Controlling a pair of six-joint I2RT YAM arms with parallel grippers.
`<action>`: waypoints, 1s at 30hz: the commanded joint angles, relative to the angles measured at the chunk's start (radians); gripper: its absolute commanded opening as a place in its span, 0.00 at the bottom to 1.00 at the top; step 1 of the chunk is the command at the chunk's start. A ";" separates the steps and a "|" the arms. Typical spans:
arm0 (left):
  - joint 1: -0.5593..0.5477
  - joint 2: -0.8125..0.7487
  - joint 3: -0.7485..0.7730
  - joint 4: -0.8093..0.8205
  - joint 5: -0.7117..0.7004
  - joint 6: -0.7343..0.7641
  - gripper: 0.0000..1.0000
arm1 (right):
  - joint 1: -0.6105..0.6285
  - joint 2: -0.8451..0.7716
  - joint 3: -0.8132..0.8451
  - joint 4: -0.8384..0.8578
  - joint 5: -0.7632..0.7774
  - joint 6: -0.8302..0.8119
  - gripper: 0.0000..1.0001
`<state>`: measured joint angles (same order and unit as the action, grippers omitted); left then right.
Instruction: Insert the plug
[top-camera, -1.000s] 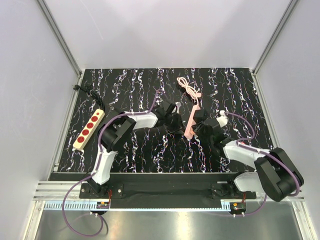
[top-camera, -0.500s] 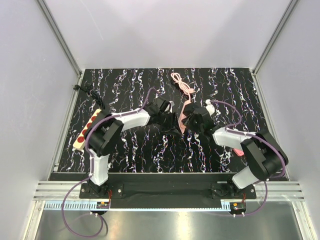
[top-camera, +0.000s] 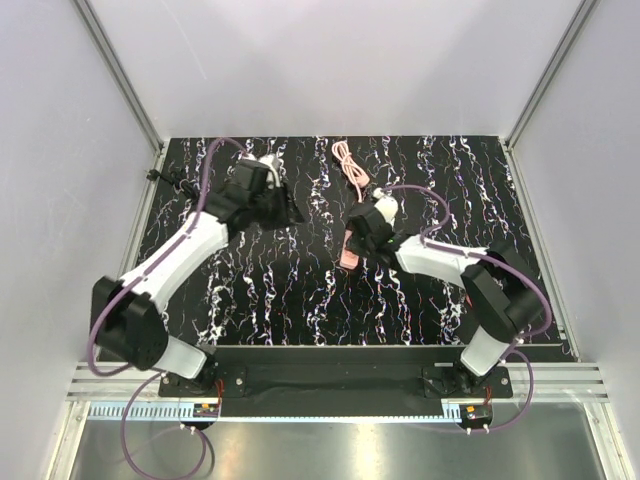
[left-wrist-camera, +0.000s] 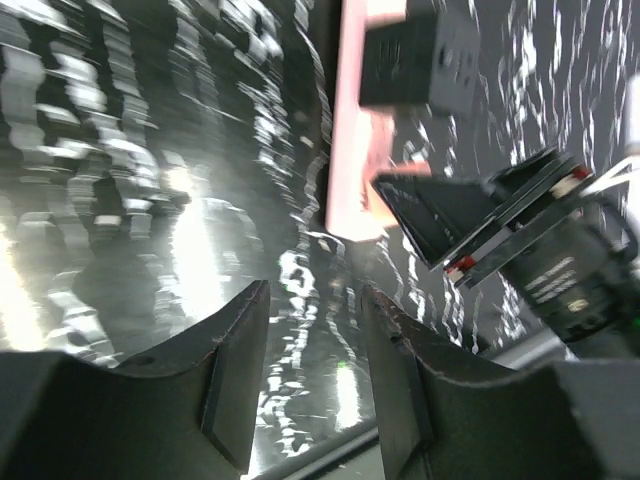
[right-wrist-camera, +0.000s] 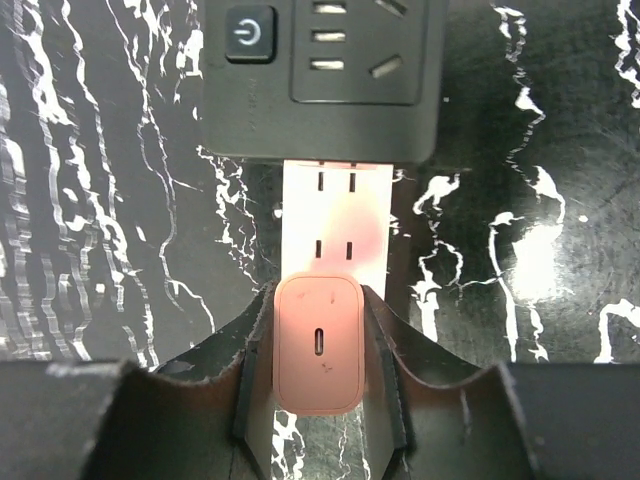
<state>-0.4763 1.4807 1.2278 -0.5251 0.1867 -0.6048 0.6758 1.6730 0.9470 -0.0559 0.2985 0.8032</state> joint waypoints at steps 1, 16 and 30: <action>0.074 -0.091 -0.002 -0.081 -0.089 0.076 0.47 | 0.082 0.071 0.079 -0.151 0.066 -0.076 0.00; 0.334 -0.138 -0.022 -0.119 0.112 0.161 0.47 | 0.185 0.208 0.059 -0.202 0.088 -0.153 0.00; 0.343 -0.111 -0.017 -0.119 0.138 0.171 0.46 | 0.261 0.232 -0.077 -0.099 0.013 -0.163 0.00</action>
<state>-0.1398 1.3643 1.2015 -0.6609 0.2924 -0.4484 0.8635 1.7851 0.9691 0.0315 0.6117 0.6361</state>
